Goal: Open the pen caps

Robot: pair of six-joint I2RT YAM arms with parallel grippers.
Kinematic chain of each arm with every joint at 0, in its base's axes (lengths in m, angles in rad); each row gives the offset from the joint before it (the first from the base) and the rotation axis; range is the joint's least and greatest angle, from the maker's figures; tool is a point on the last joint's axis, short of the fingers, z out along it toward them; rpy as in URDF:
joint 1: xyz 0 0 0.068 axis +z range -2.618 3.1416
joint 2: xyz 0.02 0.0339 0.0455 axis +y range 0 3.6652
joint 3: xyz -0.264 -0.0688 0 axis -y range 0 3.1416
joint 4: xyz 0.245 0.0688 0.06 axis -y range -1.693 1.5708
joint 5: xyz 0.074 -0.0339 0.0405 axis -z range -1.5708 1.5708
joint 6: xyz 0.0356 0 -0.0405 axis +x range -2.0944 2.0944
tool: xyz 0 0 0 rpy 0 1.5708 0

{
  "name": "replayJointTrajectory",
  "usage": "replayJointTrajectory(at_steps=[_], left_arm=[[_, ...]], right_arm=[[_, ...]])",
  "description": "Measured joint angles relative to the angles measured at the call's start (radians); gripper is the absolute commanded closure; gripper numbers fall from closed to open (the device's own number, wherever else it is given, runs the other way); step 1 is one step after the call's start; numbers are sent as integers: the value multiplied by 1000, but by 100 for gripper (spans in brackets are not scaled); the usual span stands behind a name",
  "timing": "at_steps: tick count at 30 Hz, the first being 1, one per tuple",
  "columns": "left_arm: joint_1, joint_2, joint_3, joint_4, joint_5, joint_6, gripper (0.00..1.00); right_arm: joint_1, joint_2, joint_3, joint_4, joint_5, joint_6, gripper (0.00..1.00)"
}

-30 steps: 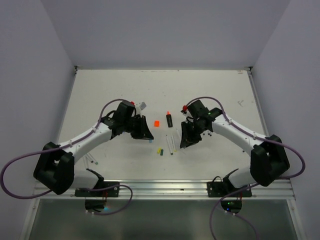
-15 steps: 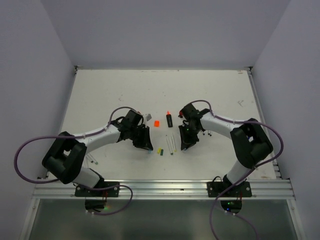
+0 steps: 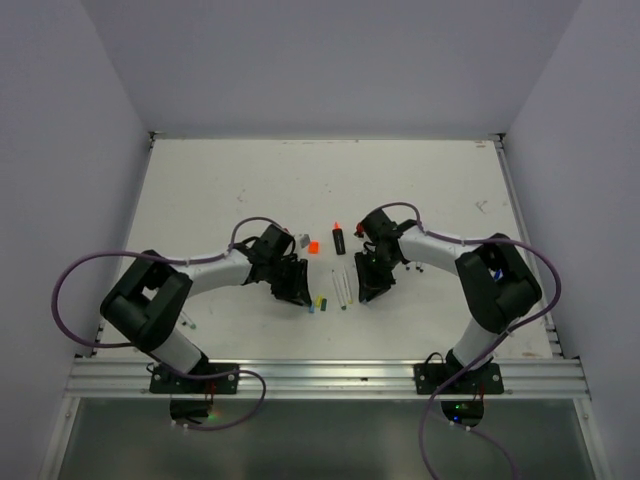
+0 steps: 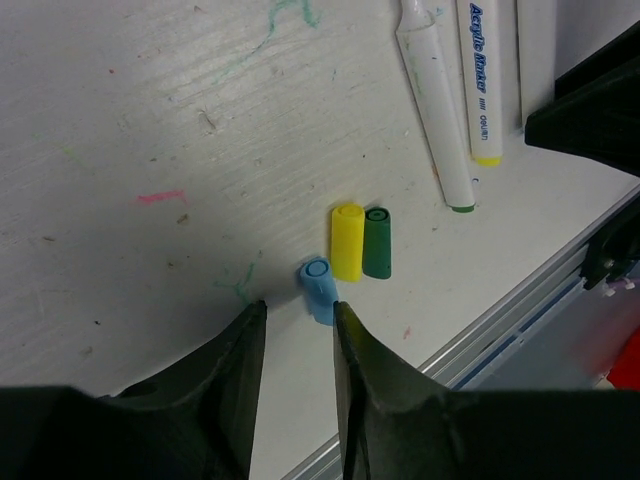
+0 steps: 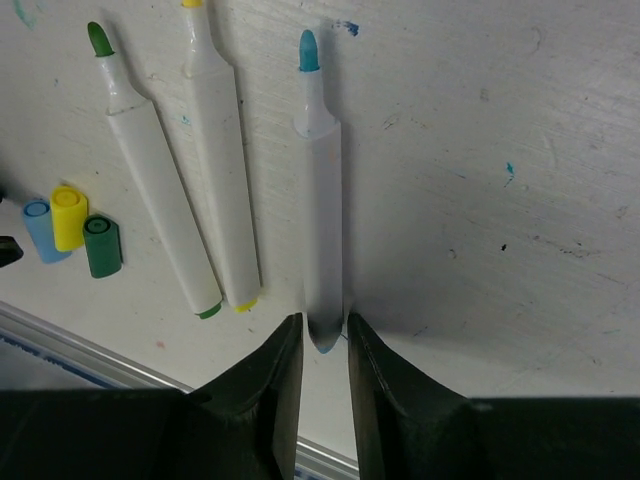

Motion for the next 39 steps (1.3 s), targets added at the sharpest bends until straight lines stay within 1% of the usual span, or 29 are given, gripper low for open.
replayJointTrajectory(at_steps=[7, 12, 14, 17, 20, 22, 23, 28, 31, 33, 39], left_arm=[[-1, -3, -3, 16, 0, 2, 57], [-1, -61, -15, -9, -54, 8, 48], [-1, -99, -9, -42, -84, 21, 45], [-1, -152, 38, -107, -126, 42, 42], [-1, -196, 99, -143, -150, 65, 40], [-1, -215, 132, -154, -153, 82, 40], [-1, -222, 143, -156, -151, 91, 40], [-1, -238, 140, -137, -121, 111, 39], [-2, -257, 93, -82, -82, 109, 39], [-3, -263, 58, -47, -54, 107, 39], [-4, -263, -13, 25, 2, 107, 39]], right_arm=[[0, -1, 0, 6, -22, 0, 61], [1, -26, 3, -15, -18, 2, 55], [-3, -55, 24, -49, -2, 5, 53], [-40, -93, 113, -117, 16, 13, 52], [-142, -132, 227, -174, 45, 17, 51], [-237, -158, 279, -190, 69, 20, 51], [-306, -171, 296, -197, 83, 22, 51], [-649, -216, 298, -233, 188, 29, 53], [-807, -214, 257, -244, 253, 12, 54], [-869, -213, 215, -243, 287, -10, 54], [-944, -212, 103, -212, 323, -61, 54]])
